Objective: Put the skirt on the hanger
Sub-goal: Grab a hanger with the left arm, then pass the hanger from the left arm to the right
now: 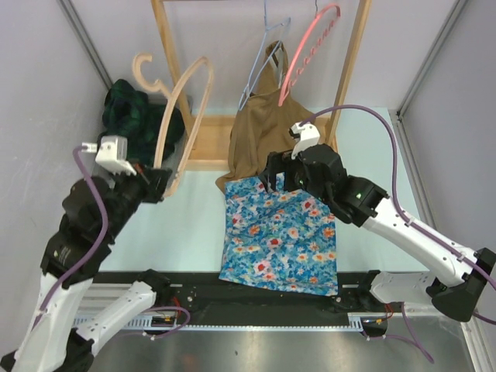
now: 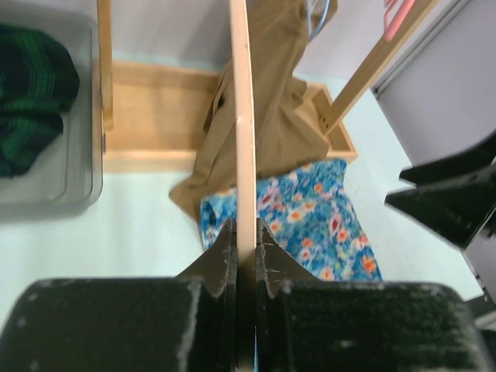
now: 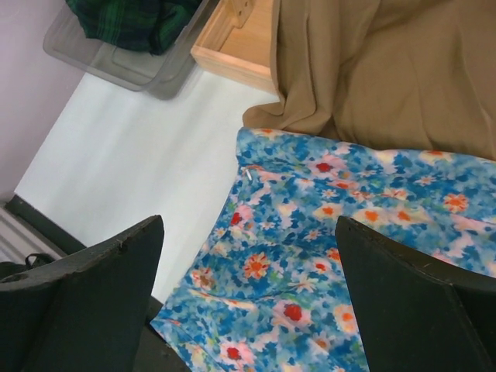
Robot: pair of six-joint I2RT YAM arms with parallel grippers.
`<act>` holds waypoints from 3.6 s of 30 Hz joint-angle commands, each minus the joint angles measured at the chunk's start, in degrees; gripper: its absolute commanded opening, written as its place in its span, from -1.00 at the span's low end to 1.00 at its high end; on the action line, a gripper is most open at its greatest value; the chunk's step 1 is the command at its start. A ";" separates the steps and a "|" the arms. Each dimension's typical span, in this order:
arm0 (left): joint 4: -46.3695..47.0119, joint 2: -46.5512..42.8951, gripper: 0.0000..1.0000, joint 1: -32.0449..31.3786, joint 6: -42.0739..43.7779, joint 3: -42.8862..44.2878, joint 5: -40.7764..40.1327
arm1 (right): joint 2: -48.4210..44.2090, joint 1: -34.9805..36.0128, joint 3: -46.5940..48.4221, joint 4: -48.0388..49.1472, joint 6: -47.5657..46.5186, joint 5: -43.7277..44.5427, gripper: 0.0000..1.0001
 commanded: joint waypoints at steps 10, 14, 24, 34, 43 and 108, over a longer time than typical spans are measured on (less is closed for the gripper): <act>-3.36 -12.12 -1.00 -0.51 -2.87 -17.87 -2.34 | 17.66 5.39 23.70 -10.41 5.06 4.28 0.93; -2.04 -14.75 -1.00 -0.69 -5.77 -20.77 -2.70 | 22.06 6.36 27.48 -9.45 6.47 3.93 0.91; 3.06 -17.84 -1.00 -2.09 -5.08 -29.22 -2.52 | 39.36 8.21 45.66 -12.33 6.56 -0.81 0.91; 5.34 -12.83 -1.00 -4.20 0.64 -28.07 -10.17 | 56.45 9.97 71.62 -21.41 5.77 3.05 0.88; 8.42 -11.50 -1.00 -7.63 0.90 -28.94 -9.29 | 57.94 10.14 66.69 -18.68 7.35 6.30 0.86; 7.45 -4.74 -1.00 -25.91 -9.64 -33.34 -30.38 | 60.93 6.72 66.95 -20.60 9.19 11.49 0.15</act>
